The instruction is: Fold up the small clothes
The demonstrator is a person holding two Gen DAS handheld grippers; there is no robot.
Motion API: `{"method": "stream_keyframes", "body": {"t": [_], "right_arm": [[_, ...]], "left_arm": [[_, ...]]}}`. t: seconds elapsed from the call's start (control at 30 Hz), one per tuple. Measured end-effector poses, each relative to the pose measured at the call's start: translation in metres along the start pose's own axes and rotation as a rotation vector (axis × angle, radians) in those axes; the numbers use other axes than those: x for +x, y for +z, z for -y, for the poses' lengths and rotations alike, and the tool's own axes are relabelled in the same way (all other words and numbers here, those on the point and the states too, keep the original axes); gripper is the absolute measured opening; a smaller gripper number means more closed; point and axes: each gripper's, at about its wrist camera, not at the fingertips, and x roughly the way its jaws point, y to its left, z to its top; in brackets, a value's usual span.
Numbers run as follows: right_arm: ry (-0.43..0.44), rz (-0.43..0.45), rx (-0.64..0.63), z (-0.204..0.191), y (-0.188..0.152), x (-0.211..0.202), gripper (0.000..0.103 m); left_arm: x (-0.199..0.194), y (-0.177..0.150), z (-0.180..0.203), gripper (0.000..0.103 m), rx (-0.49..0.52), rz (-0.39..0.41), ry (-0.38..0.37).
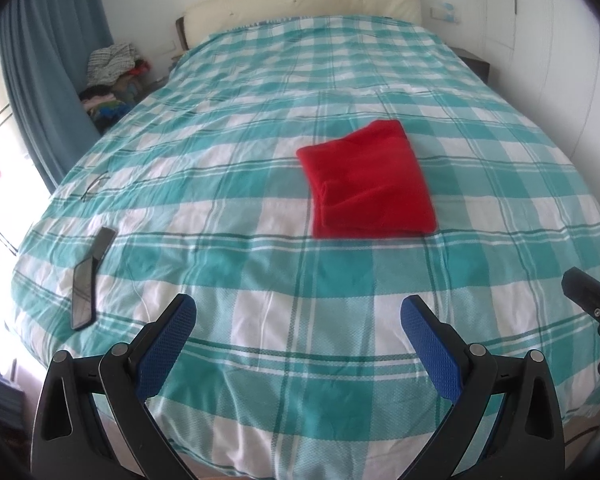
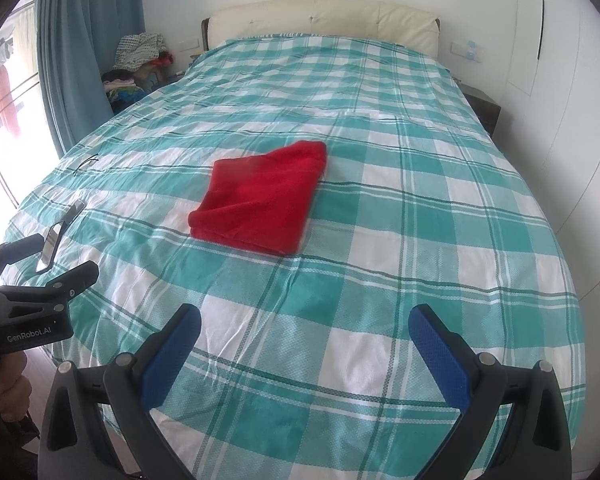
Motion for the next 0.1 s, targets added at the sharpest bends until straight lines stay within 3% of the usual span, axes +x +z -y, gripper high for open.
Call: {"method": "stream_keyframes", "body": {"t": [0.1], "right_arm": [[0.007, -0.003, -0.001, -0.0018, 0.0005, 0.0022, 0.102]], "left_arm": [[-0.0001, 0.0004, -0.0007, 0.103, 0.001, 0.001, 0.001]]}}
